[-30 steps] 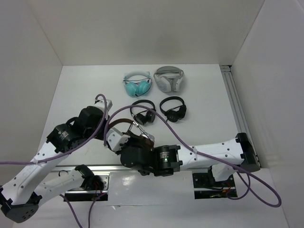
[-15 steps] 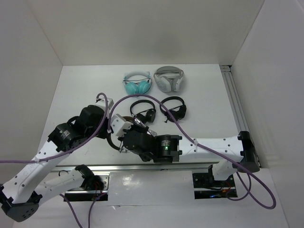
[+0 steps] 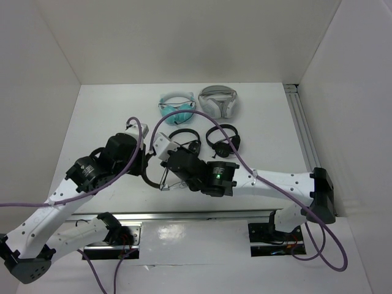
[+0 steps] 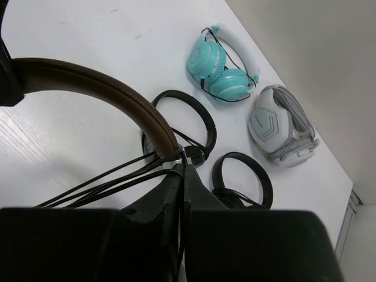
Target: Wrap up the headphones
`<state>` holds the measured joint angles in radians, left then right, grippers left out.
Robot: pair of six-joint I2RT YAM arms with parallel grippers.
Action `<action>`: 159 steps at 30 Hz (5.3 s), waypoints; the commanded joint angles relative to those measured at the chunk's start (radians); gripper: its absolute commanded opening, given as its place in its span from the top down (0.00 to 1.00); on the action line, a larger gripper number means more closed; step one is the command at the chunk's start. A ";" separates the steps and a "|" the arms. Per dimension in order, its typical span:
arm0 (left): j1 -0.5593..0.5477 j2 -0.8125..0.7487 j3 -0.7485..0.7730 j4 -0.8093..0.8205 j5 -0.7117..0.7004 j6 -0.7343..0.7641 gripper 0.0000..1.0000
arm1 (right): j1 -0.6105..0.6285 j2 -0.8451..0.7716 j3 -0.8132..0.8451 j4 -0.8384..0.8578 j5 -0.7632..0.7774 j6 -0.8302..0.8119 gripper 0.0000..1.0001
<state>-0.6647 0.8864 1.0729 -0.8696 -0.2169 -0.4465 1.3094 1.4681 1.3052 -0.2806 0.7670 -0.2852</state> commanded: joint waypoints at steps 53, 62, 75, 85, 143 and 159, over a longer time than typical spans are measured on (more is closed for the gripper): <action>-0.205 0.060 0.005 -0.016 0.093 0.060 1.00 | -0.303 -0.241 -0.110 -0.065 -0.342 -0.115 0.78; -0.205 0.051 0.068 -0.083 -0.047 0.003 1.00 | -0.364 -0.230 -0.153 -0.020 -0.368 -0.075 0.72; -0.205 0.060 0.079 -0.048 0.051 0.015 1.00 | -0.404 -0.169 -0.153 0.000 -0.359 -0.039 0.59; -0.110 0.051 0.113 -0.060 0.033 -0.029 1.00 | -0.476 -0.207 -0.175 0.009 -0.353 -0.017 0.35; -0.251 0.253 -0.060 0.170 -0.056 -0.293 1.00 | -0.526 -0.391 -0.026 -0.072 -0.381 0.412 0.26; -0.269 0.401 -0.151 0.388 -0.171 -0.455 1.00 | -0.526 -0.468 -0.075 -0.103 -0.371 0.422 0.26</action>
<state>-0.9310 1.2625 0.9253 -0.6250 -0.3916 -0.8471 0.7876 1.0332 1.2339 -0.3790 0.3817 0.1265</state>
